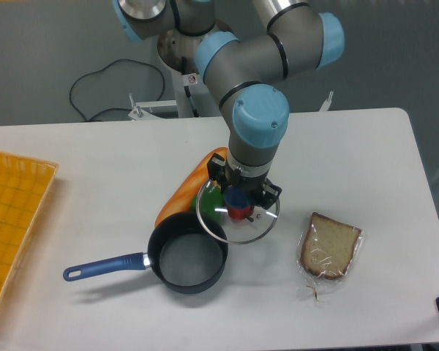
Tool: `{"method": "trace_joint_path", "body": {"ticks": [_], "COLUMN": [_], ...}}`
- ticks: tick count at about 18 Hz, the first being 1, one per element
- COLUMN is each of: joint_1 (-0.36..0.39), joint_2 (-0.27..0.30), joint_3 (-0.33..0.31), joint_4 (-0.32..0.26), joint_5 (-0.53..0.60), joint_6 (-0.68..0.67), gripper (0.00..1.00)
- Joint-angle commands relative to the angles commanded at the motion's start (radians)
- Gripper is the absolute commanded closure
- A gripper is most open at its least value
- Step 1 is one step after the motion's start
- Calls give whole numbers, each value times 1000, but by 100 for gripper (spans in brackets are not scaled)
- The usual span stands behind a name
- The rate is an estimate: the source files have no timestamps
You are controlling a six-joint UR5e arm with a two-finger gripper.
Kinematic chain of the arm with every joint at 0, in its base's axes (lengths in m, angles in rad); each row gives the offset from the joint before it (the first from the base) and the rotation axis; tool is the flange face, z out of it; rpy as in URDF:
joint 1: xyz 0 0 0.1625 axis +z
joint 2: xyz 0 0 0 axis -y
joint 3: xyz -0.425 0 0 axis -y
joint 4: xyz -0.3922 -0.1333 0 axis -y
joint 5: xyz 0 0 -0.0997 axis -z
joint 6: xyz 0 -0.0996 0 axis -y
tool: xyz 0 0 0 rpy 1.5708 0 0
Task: Place the lid on the table
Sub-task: 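Lift the glass lid by its blue knob and carry it past the peppers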
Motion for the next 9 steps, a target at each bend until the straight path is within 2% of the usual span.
{"method": "trace_joint_path", "body": {"ticks": [7,9], "joint_1": [0,21], "joint_2": [-9,-9], "joint_3": [-2,-2], "joint_4": [5,5], "joint_5": [0,-2], "joint_6": [2,46], "gripper": [50,50]}}
